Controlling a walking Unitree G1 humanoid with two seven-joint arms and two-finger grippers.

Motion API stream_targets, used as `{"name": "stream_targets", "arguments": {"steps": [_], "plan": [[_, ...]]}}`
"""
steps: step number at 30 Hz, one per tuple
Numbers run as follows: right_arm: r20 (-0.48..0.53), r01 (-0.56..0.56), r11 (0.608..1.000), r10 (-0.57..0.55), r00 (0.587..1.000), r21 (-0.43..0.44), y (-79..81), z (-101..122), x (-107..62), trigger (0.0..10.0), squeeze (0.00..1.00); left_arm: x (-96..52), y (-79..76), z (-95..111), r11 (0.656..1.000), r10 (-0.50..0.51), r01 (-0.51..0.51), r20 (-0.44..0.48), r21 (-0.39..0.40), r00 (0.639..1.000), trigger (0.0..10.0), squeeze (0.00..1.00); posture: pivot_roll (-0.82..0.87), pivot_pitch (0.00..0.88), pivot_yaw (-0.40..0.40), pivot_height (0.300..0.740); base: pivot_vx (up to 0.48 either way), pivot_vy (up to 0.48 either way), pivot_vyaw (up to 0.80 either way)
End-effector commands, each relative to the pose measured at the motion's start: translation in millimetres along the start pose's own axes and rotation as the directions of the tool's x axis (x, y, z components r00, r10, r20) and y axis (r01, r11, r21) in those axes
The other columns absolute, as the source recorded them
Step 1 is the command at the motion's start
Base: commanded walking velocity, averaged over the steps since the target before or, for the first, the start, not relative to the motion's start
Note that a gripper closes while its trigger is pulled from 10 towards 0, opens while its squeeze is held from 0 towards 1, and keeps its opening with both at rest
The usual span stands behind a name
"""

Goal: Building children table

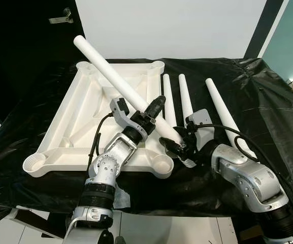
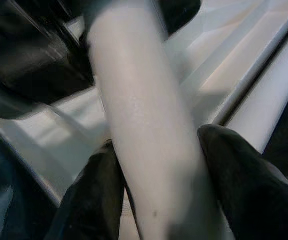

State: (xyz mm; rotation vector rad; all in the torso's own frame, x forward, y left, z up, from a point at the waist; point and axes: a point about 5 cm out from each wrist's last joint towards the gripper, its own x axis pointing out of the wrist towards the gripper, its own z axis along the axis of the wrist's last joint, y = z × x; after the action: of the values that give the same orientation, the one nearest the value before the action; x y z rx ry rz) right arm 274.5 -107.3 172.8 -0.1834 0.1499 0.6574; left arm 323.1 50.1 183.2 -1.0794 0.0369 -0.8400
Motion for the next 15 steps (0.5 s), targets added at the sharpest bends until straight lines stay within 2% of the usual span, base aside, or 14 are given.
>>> {"name": "stream_targets", "arguments": {"steps": [1,2,4,7,8,14,15], "plan": [[-0.024,0.133,0.982,-0.137,0.990,-0.132,-14.8,-4.3,-1.8,0.0,0.00,2.9,-27.5,5.0,0.924,-0.382,0.383,0.023,-0.002,0.924,10.0,1.00,-0.14,0.000,0.020,0.740,0.000,0.000,0.00],[-0.024,0.133,0.982,-0.137,0.990,-0.132,-14.8,-4.3,-1.8,0.0,0.00,2.9,-27.5,5.0,0.924,-0.382,0.383,0.023,-0.002,0.924,10.0,1.00,-0.14,0.000,0.020,0.740,0.000,0.000,0.00],[-0.009,0.186,0.954,-0.194,0.981,-0.236,-14.4,-5.9,-1.1,0.0,0.00,5.0,-25.7,9.8,0.936,-0.353,0.353,0.054,0.012,0.934,10.0,0.97,-0.14,0.000,0.020,0.740,0.000,0.000,0.00],[0.000,0.208,0.943,-0.216,0.976,-0.261,-13.4,-6.2,-0.4,0.0,0.00,6.5,-24.5,12.0,0.942,-0.334,0.334,0.070,0.015,0.940,10.0,0.97,-0.14,0.000,0.020,0.740,0.000,0.000,0.00],[0.006,0.229,0.935,-0.236,0.972,-0.270,-12.3,-7.6,0.4,0.0,0.00,6.9,-24.6,14.3,0.943,-0.331,0.332,0.084,0.004,0.940,10.0,0.00,-0.14,0.000,0.022,0.740,0.000,0.000,0.00],[0.019,0.278,0.900,-0.289,0.957,-0.336,-9.6,-10.4,2.3,0.0,0.00,6.8,-26.0,17.2,0.942,-0.334,0.335,0.095,-0.001,0.938,10.0,0.00,-0.14,0.000,0.023,0.740,0.000,0.000,0.00],[0.032,0.291,0.877,-0.302,0.953,-0.382,-8.9,-8.8,3.7,0.0,0.00,6.3,-26.5,17.2,0.942,-0.336,0.337,0.090,0.005,0.938,10.0,0.00,-0.14,0.000,0.025,0.740,0.000,0.000,0.00]]}}
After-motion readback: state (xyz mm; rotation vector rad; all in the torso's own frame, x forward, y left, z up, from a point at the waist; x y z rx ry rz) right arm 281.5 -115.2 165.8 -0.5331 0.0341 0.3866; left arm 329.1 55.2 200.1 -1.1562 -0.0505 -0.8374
